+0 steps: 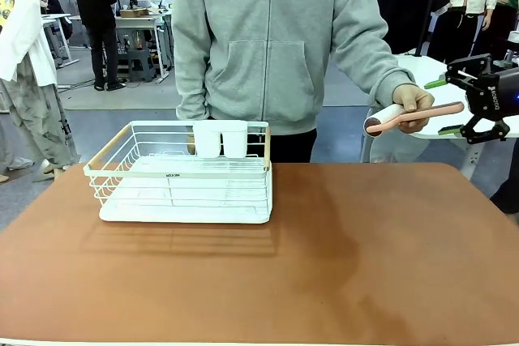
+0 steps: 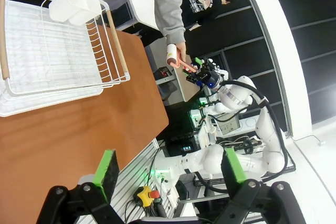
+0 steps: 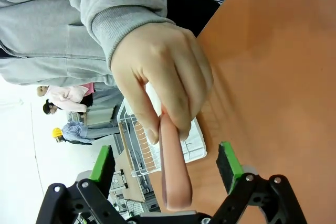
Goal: Clean the table.
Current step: Pick up the Lint Roller when the human hands it over.
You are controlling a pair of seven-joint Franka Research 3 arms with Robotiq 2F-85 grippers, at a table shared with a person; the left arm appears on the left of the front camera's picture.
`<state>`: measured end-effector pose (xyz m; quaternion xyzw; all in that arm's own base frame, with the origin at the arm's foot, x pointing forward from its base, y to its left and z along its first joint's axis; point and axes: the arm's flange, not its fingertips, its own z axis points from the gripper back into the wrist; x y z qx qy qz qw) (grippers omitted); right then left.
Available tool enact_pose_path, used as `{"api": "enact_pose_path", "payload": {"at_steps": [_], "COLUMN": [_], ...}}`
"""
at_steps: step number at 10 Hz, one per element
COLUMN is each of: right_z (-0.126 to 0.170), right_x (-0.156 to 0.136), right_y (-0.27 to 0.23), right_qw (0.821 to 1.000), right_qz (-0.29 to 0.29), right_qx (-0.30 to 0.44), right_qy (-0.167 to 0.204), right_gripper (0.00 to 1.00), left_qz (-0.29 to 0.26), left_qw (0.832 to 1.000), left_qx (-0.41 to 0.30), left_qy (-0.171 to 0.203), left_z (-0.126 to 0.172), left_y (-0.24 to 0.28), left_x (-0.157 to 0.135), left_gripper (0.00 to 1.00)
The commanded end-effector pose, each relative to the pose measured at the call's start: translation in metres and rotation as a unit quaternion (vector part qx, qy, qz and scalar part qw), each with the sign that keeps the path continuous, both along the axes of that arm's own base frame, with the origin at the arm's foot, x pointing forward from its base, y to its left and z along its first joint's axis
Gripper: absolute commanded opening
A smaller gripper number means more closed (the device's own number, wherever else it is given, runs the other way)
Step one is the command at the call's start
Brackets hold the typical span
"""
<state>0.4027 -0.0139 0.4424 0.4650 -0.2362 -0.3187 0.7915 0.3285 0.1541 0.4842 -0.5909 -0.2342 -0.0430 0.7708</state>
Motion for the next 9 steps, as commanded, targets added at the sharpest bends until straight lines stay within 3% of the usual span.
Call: {"api": "enact_pose_path", "payload": {"at_steps": [1,2,3,4,7,9], "right_z": [-0.0059,-0.0063,-0.0062,-0.0064,-0.0064,-0.0074], "right_x": [0.0026,0.0027,0.0040,0.0040,0.0053,0.0057], "right_y": [0.0071,0.0068,0.0059,0.0056,0.0045,0.0049], "right_qw": [1.000,1.000,1.000,1.000,1.000,1.000], "right_qz": [-0.006,-0.005,-0.005,-0.005,-0.005,-0.003], "right_qx": [-0.006,-0.005,-0.004,-0.003,0.001,0.000], "right_qy": [-0.015,-0.016,-0.016,-0.017,-0.016,-0.014], "right_gripper": [0.66,0.41,0.07,0.00,0.04,0.00], "left_qz": [-0.001,-0.001,-0.001,-0.001,-0.001,-0.001], "left_qw": [1.000,1.000,1.000,1.000,1.000,1.000], "left_qx": [-0.012,-0.012,-0.012,-0.012,-0.012,-0.012], "left_qy": [-0.011,-0.011,-0.011,-0.011,-0.011,-0.011], "left_z": [0.0024,0.0024,0.0024,0.0024,0.0024,0.0024], "left_y": [0.0002,0.0002,0.0002,0.0002,0.0002,0.0002], "left_x": [-0.0018,-0.0018,-0.0018,-0.0018,-0.0018,-0.0018], "left_gripper": [1.00,1.00,1.00,1.00,1.00,1.00]}}
